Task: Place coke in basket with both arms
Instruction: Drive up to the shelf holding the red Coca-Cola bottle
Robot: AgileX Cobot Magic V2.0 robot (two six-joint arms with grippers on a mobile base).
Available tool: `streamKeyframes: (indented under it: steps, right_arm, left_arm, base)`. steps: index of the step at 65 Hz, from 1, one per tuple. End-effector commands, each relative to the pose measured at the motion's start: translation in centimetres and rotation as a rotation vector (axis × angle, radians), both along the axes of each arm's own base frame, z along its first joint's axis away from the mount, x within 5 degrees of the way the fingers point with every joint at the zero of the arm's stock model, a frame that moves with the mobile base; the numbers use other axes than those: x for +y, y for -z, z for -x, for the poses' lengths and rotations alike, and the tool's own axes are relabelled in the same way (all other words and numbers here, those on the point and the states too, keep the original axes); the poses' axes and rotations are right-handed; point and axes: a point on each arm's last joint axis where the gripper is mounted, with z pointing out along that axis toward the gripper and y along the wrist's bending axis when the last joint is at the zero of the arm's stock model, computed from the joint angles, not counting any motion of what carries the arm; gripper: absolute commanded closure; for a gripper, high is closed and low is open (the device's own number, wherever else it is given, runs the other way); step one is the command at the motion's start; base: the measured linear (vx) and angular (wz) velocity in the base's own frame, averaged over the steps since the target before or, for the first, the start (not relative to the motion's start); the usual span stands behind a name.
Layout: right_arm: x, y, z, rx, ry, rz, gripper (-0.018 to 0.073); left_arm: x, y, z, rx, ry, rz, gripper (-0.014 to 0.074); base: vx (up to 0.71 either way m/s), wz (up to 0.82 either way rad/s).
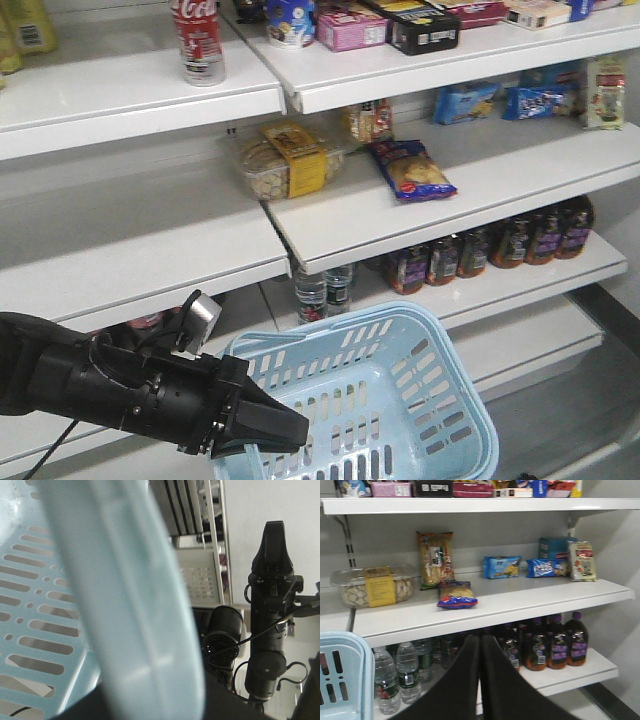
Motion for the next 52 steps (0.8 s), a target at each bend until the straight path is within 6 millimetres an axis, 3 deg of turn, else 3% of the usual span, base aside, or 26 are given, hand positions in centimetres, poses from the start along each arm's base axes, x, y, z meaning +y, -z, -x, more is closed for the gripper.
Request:
streamKeyframes:
  steps: [1,52]
  right_arm:
    - [-0.05,-0.50,0.07,-0.079,0.007,0.008,0.0569]
    - [-0.05,-0.50,0.07,-0.079,0.007,0.008,0.0569]
  left_arm:
    - [-0.33,-2.55,0.30,-0.034,0.019,0.135,0.0603]
    - [-0.33,-2.55,0.30,-0.034,0.019,0.135,0.0603]
  base:
    - [0.13,0.52]
    - [0.10,0.40]
